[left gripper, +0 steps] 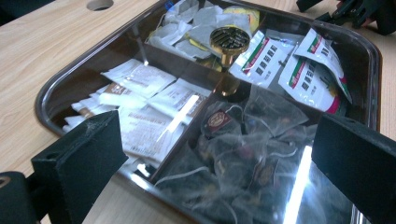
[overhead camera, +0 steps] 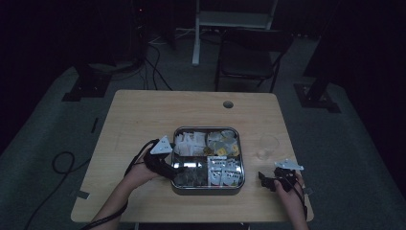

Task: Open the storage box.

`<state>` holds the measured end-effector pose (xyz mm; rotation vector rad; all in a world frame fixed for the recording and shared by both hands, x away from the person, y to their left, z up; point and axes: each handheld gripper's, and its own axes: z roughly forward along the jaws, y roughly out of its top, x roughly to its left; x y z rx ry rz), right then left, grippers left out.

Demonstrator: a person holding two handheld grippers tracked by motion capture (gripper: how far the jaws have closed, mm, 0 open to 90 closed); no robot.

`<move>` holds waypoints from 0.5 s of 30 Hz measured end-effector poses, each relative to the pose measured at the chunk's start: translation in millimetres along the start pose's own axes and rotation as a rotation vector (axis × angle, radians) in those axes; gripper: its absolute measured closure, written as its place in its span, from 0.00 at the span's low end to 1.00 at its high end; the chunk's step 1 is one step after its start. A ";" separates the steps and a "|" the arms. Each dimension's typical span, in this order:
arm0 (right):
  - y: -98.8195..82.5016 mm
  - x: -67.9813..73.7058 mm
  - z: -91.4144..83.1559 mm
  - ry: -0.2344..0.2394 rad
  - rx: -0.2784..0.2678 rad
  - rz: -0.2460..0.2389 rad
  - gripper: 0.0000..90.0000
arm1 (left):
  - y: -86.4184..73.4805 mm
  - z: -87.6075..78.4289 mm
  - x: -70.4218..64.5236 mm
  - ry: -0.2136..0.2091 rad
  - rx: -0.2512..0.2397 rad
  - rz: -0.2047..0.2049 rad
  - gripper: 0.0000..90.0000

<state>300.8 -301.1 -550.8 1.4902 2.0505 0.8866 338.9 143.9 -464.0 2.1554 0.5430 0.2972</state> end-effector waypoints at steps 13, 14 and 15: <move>0.0 0.0 0.0 0.000 0.000 0.000 0.12 | 18.2 25.3 -5.6 -0.043 -0.002 0.018 0.03; 0.0 0.0 0.0 0.000 0.000 0.000 0.12 | 19.6 26.8 -5.7 -0.045 -0.004 0.021 0.03; 0.0 0.0 0.0 0.000 0.000 0.000 0.12 | 20.9 28.4 -5.9 -0.045 -0.003 0.023 0.03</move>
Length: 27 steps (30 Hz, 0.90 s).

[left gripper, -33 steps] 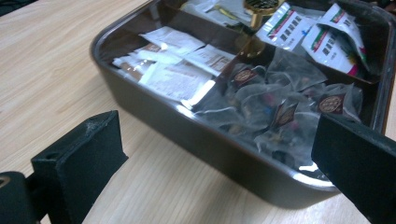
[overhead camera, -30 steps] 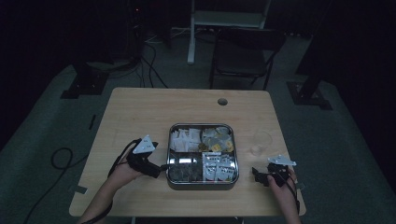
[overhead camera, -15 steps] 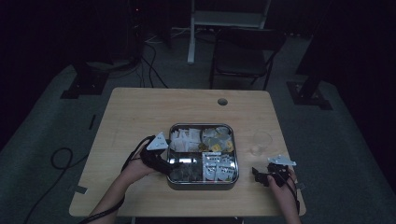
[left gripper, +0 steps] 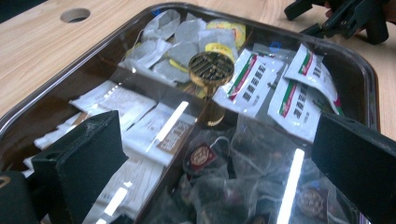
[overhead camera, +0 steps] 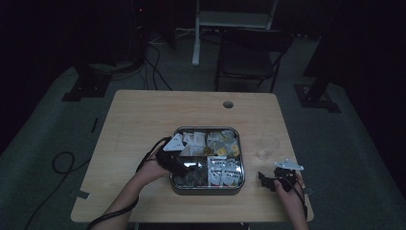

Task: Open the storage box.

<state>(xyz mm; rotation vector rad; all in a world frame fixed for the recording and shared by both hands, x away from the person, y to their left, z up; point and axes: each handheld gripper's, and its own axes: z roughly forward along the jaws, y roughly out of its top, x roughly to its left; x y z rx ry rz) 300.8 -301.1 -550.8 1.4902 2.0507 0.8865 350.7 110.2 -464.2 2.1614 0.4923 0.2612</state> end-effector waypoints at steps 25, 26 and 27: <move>0.0 0.0 0.0 0.000 0.000 0.001 0.12 | 25.4 43.1 -1.8 -0.038 0.037 0.000 0.17; 0.0 0.1 0.0 0.000 0.000 0.001 0.12 | 26.0 44.4 -1.7 -0.038 0.038 -0.001 0.20; 0.0 0.1 0.0 0.000 0.000 0.001 0.12 | 26.7 45.9 -1.6 -0.039 0.037 -0.007 0.22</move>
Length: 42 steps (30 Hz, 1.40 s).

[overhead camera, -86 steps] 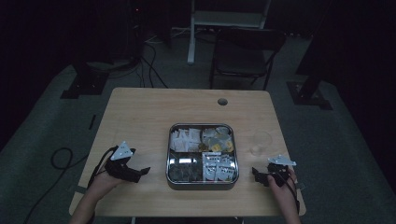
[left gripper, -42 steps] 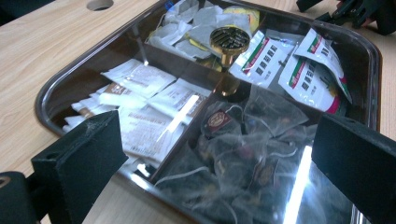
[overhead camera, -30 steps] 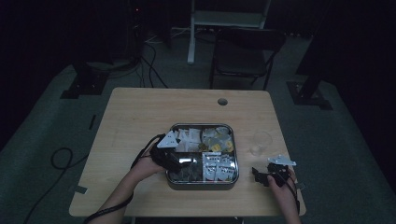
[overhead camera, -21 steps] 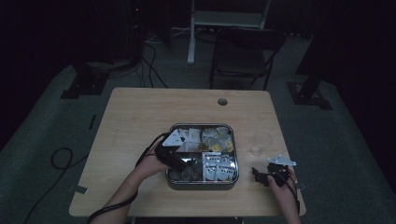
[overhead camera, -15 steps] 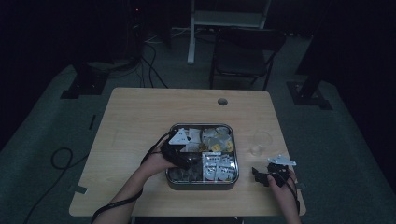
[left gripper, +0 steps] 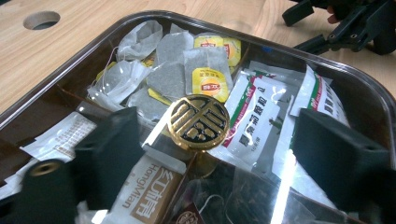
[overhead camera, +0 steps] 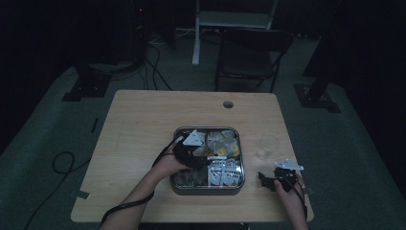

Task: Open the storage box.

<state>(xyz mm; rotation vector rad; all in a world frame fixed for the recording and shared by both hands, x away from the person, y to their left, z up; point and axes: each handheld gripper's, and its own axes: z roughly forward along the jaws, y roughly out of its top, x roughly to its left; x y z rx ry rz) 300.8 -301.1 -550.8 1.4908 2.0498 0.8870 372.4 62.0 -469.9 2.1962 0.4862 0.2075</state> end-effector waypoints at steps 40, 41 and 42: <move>0.0 -0.2 0.0 0.000 0.000 -0.002 0.12 | 10.4 11.6 1.6 0.063 0.038 -0.002 0.67; 0.0 -0.2 0.0 0.000 0.000 -0.002 0.12 | 11.4 9.2 2.2 0.058 0.034 -0.005 0.67; 0.0 -0.1 0.0 0.000 -0.001 -0.002 0.12 | 12.6 7.2 2.0 0.061 0.036 -0.002 0.67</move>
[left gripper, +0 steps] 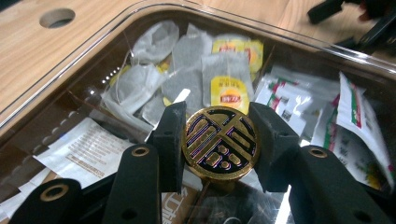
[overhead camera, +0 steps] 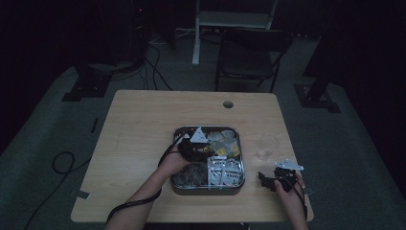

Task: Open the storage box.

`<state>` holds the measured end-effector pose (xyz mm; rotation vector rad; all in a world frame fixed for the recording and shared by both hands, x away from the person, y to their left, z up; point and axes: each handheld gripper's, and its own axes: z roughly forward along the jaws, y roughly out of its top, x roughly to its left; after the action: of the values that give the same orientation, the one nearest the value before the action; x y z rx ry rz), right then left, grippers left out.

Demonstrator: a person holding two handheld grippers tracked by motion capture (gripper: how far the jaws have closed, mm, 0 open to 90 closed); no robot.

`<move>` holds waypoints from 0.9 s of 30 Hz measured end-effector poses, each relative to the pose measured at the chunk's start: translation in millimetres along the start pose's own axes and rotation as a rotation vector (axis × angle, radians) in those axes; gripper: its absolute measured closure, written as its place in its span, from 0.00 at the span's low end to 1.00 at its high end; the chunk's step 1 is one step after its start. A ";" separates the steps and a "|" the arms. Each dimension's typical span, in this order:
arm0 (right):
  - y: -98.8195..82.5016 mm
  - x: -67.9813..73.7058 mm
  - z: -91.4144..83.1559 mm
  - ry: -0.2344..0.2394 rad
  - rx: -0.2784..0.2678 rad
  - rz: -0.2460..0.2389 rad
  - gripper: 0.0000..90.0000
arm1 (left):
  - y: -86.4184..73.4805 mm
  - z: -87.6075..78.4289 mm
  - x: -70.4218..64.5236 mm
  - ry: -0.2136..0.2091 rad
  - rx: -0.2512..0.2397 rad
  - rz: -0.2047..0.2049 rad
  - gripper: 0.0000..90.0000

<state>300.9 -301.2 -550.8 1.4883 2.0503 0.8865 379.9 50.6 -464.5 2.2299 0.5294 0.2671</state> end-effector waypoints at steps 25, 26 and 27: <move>0.0 0.0 0.0 0.000 0.000 0.000 0.12 | -8.9 -57.1 20.4 0.066 -0.022 -0.014 0.67; 0.0 0.0 0.0 0.000 0.000 0.000 0.12 | -8.9 -57.1 20.4 0.066 -0.022 -0.014 0.67; 0.0 0.0 0.0 0.000 0.000 0.000 0.12 | -14.2 -66.4 26.3 0.084 -0.032 -0.029 0.67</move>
<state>300.9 -301.2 -550.8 1.4881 2.0504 0.8866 375.5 115.4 -431.7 2.1859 0.5985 0.3532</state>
